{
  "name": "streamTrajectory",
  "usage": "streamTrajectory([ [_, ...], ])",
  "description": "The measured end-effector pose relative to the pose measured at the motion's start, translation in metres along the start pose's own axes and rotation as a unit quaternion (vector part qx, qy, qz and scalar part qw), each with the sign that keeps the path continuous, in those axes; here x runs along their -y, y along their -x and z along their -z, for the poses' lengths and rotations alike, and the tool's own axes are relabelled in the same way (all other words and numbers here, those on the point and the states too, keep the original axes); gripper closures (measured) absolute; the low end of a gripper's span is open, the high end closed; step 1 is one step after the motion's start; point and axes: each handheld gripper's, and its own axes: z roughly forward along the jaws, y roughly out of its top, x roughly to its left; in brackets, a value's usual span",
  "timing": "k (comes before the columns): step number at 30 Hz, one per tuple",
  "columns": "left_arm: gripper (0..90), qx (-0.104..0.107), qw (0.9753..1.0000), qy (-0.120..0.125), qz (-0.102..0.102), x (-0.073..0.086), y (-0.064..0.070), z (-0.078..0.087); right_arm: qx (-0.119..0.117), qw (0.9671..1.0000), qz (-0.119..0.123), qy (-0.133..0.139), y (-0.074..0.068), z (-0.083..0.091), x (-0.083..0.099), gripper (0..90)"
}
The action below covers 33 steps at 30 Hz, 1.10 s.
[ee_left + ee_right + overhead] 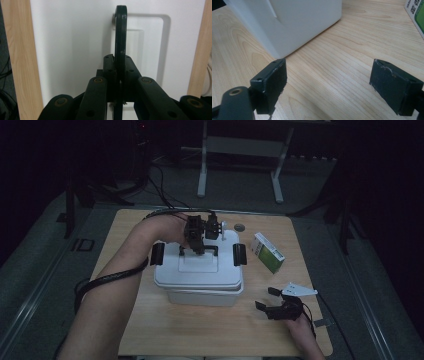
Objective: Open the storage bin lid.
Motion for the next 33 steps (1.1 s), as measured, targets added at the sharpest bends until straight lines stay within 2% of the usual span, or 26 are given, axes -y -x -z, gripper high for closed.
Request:
streamTrajectory([
  [12,83.9,0.006,0.9995,0.008,0.032,0.033,0.004,0.001,0.002,1.0,0.0,-0.002,0.0,0.0,0.0,13.9],
  [20,84.0,0.002,0.9982,0.011,0.059,0.062,0.007,0.007,0.003,1.0,-0.001,-0.004,-0.001,-0.001,0.0,13.9],
  [21,84.0,0.002,0.9982,0.011,0.059,0.062,0.007,0.007,0.003,1.0,-0.001,-0.004,-0.001,-0.001,0.0,13.9],
  [22,83.9,0.001,0.9976,0.012,0.068,0.07,0.008,0.009,0.003,1.0,-0.001,-0.004,-0.001,-0.001,0.0,13.9],
  [24,84.0,-0.001,0.9973,0.011,0.072,0.074,0.008,0.01,0.003,1.0,0.0,-0.004,-0.001,-0.001,0.0,13.9],
  [33,83.9,-0.006,0.994,0.013,0.108,0.114,0.013,0.018,0.004,1.0,0.001,-0.007,-0.001,-0.002,0.0,13.9],
])
